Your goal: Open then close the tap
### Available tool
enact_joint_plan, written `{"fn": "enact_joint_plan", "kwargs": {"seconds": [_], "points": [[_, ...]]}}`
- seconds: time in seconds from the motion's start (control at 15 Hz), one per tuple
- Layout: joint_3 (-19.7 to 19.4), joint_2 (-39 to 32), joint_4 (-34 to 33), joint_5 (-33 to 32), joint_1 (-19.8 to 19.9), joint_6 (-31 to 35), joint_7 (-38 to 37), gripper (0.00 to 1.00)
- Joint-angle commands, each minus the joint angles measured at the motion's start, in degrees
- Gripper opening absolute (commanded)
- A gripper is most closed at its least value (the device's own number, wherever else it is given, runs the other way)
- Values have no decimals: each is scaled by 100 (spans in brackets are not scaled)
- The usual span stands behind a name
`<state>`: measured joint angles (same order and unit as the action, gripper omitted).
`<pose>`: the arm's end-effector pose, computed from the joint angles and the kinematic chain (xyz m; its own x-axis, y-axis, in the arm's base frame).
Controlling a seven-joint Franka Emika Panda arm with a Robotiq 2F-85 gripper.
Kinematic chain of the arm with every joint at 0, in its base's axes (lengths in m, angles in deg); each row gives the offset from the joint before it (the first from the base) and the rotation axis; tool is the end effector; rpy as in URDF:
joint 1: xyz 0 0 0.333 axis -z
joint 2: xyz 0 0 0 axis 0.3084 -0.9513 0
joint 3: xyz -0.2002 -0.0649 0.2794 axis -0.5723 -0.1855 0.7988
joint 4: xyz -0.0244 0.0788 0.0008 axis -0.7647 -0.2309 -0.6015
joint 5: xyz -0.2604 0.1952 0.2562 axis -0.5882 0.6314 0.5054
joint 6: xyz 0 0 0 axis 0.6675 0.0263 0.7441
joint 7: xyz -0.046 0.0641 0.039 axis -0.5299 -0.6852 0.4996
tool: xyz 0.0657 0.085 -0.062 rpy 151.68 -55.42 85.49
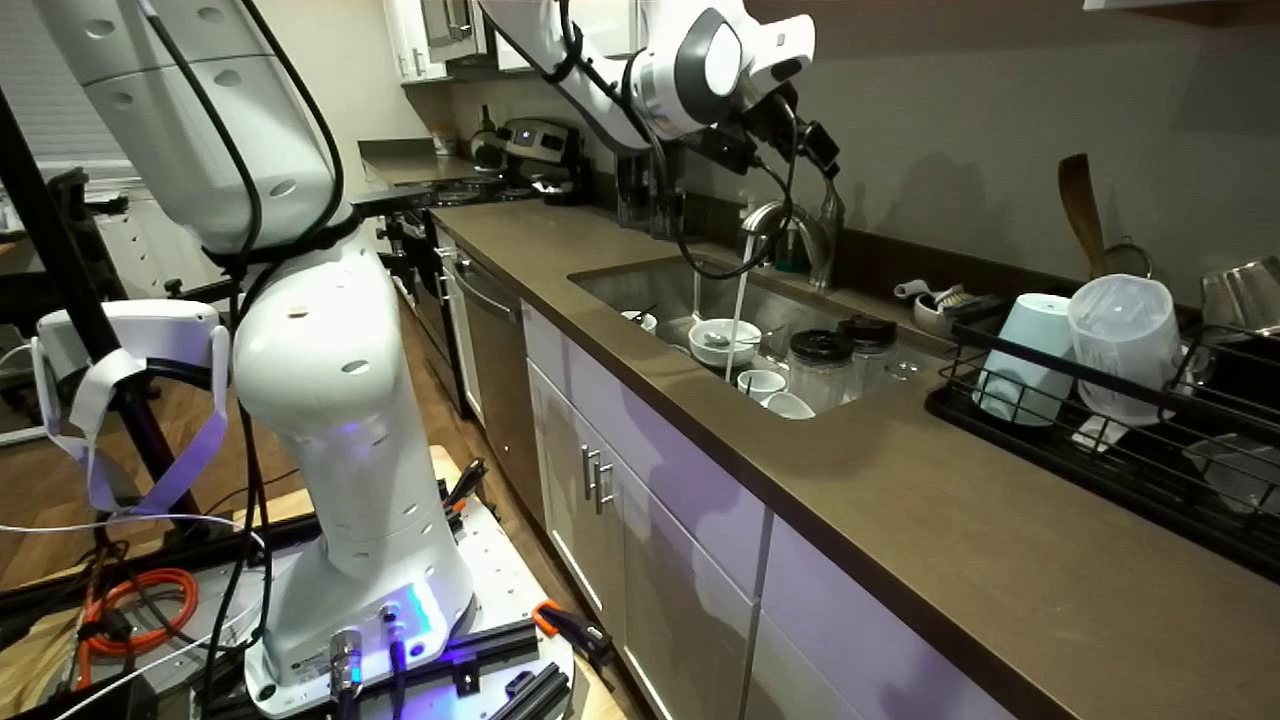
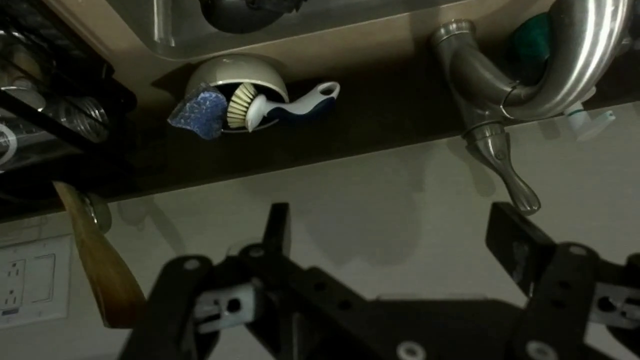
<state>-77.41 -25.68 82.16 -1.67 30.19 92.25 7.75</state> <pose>0.5508 0.0227 0.5329 0.5761 -0.2590 0.7753 -0.2057 -0.9639 -0.1691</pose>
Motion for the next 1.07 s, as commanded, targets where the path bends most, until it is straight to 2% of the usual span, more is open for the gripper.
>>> {"fn": "enact_joint_plan", "kwargs": {"seconds": [0.0,0.13,0.27,0.53,0.67,0.87,0.93,1.0], "points": [[409,-152,-167,-757,685,747,-621,100],[783,-236,-304,-1102,1251,1261,-928,100],[1209,-322,-446,-1143,1789,1706,-936,100],[2102,-687,-920,-699,2605,2092,-384,100],[2466,-913,-1186,-599,2811,2039,-203,100],[2807,-1331,-1617,-552,2829,1854,89,100],[1778,-1466,-1659,50,1596,1808,784,100],[2590,-1600,-1847,-322,2447,1753,512,100]]}}
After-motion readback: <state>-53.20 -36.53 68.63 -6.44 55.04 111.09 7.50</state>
